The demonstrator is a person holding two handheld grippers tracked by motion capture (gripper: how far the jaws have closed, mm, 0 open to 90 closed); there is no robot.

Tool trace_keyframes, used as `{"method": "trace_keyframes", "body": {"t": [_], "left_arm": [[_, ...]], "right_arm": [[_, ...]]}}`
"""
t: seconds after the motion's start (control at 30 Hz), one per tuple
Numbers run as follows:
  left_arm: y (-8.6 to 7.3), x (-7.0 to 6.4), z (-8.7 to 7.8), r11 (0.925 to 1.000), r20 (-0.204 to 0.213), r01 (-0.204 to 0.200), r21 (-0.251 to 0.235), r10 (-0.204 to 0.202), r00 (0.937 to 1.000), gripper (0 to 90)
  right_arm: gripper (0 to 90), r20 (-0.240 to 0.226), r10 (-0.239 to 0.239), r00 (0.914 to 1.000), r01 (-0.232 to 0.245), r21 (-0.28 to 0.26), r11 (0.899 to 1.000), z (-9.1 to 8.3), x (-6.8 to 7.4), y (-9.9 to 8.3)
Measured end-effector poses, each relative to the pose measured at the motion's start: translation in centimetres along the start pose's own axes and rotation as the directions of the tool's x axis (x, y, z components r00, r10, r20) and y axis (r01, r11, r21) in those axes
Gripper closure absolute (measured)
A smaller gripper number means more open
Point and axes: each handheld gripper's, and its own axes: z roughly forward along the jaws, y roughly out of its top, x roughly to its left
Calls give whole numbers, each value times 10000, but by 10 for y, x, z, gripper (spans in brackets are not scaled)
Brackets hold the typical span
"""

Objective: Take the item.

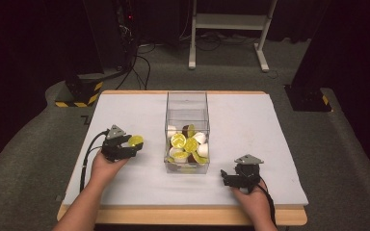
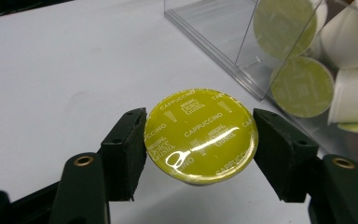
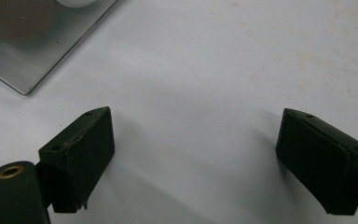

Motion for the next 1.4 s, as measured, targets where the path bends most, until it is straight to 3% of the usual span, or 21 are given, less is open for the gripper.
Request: {"method": "trace_keyframes", "body": {"t": [0.7, 0.9, 1.0, 1.1, 1.23, 1.33, 1.4], "left_arm": [[-22, 11, 12, 9999, -559, 44, 167, -35, 9984, 376], [-26, 16, 11, 9997, -496, 8, 231, 4, 9988, 375], [-28, 15, 11, 9998, -460, 193, 28, -192, 9988, 371], [-30, 18, 13, 9987, -473, 311, 400, -292, 9985, 300], [-32, 19, 10, 9980, -422, 494, 397, -477, 9980, 262], [-34, 19, 6, 9968, -437, -2, 793, 37, 9990, 237], [-37, 18, 1, 9975, -382, 102, 696, -76, 9992, 238]], "right_arm": [[113, 4, 8, 10000, -8, 1, 10000, 0, 0, 0], [113, 5, 10, 10000, -10, 0, 10000, 0, 0, 0], [113, 8, 8, 10000, -8, -1, 10000, 0, 0, 0], [114, 8, 8, 10000, -8, -1, 10000, 0, 0, 0], [114, 8, 9, 10000, -9, -2, 10000, 0, 0, 0], [114, 5, 8, 10000, -8, -2, 10000, 0, 0, 0], [114, 6, 9, 10000, -9, -2, 10000, 0, 0, 0]]}}
